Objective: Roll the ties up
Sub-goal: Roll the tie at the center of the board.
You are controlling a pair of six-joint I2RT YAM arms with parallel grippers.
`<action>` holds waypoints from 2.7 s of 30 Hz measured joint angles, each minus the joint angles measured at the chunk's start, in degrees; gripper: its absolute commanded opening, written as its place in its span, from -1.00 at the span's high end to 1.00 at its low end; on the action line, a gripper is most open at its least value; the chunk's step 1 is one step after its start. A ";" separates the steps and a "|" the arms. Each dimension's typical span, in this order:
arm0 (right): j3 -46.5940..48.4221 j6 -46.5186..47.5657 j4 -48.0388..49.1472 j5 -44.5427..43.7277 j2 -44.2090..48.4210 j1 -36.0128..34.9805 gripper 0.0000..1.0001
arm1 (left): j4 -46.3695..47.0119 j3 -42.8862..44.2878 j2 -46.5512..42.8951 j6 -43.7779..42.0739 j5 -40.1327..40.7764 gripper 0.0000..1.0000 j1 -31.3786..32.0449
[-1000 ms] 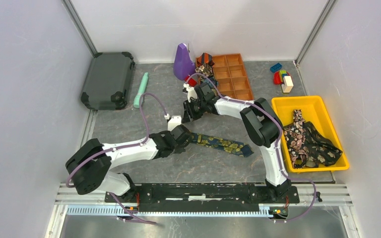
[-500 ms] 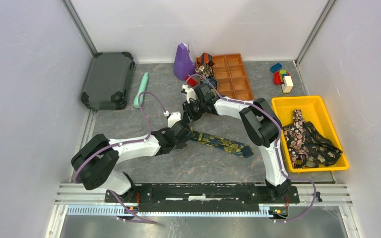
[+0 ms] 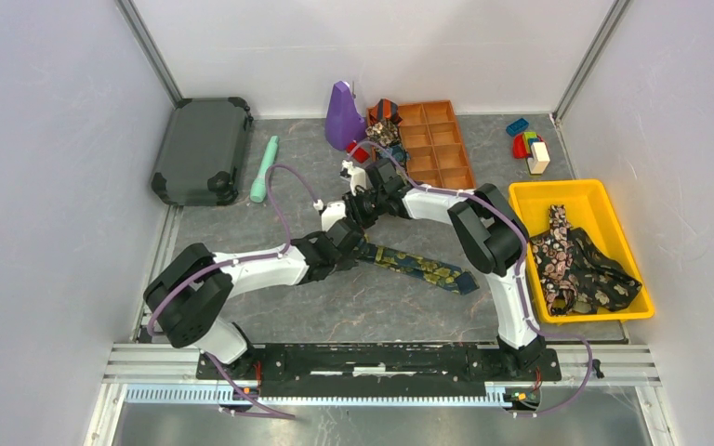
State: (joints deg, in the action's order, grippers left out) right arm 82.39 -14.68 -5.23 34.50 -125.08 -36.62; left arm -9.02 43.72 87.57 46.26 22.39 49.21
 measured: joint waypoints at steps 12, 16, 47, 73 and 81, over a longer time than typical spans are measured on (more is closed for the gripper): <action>-1.29 -0.17 1.92 0.15 0.44 0.04 0.15 | -0.57 1.38 0.98 -0.02 0.20 0.86 0.00; -0.50 -1.20 1.20 0.20 0.52 0.28 -0.10 | -1.36 1.38 0.96 -0.07 0.15 0.86 0.00; -8.37 -8.09 0.83 -12.98 17.55 2.45 -0.18 | -10.54 -0.46 -16.59 -5.11 0.92 -0.72 -0.44; -22.67 -16.06 17.55 -12.28 17.27 -1.73 0.38 | -0.39 2.97 -2.51 -19.56 -27.52 -0.67 -21.29; -23.61 -16.81 19.10 -11.54 15.45 -1.79 0.56 | 0.13 5.66 2.19 -20.28 -29.18 -0.53 -21.35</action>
State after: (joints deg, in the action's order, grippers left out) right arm 58.78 -31.48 13.87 22.96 -109.62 -38.41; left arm -8.88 49.39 89.76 25.98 -6.79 27.86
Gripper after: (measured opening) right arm 0.236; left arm 0.790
